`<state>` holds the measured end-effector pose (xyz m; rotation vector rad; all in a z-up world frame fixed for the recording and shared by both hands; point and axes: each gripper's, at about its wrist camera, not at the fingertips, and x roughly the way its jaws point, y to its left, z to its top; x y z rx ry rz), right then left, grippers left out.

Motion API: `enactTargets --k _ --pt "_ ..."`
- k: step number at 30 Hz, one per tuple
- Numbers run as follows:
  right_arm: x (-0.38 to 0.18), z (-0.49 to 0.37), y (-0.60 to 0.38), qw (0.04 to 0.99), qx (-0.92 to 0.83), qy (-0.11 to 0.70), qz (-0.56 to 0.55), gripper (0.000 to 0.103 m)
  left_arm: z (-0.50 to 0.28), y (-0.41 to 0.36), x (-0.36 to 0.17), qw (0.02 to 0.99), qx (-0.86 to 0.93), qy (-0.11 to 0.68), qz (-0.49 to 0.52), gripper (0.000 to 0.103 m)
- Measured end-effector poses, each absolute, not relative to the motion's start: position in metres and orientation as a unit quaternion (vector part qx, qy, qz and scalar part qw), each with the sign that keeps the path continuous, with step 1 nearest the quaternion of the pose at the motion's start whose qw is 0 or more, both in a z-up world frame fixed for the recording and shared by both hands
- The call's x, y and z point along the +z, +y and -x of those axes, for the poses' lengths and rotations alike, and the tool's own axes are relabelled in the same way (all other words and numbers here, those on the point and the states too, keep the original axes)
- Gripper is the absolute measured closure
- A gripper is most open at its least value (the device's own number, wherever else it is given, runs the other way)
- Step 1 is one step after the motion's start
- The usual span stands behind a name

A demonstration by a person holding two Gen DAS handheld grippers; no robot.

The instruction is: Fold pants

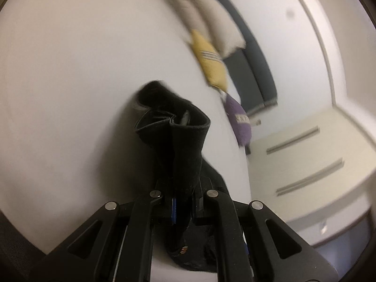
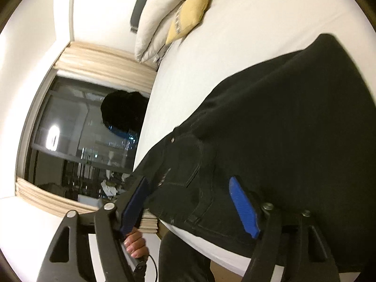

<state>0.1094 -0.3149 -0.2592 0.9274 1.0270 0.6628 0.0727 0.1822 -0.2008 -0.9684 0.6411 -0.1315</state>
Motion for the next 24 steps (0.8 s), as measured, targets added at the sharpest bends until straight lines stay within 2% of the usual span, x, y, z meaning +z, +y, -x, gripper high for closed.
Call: enactTargets --k 5,7,10,15,24 --pt "-0.259 -0.120 -0.344 0.702 0.286 0.467 -0.454 0.025 -0.096 0.089 -0.137 0.892 -0.136 0.320 0.290 0.097" --pt "-0.257 -0.126 -0.355 0.695 0.288 0.462 -0.471 0.024 -0.101 0.039 -0.133 0.897 -0.173 0.338 0.228 0.097" --pt "-0.249 -0.137 -0.366 0.690 0.290 0.458 -0.479 0.021 -0.099 -0.024 -0.160 0.883 -0.222 0.375 0.175 0.097" --pt "-0.243 -0.148 -0.370 0.672 0.320 0.468 -0.477 0.018 -0.081 -0.066 -0.205 0.858 -0.248 0.425 0.143 0.097" --pt "-0.257 -0.163 -0.359 0.663 0.303 0.520 -0.446 0.019 -0.058 -0.092 -0.210 0.877 -0.244 0.410 0.065 0.097"
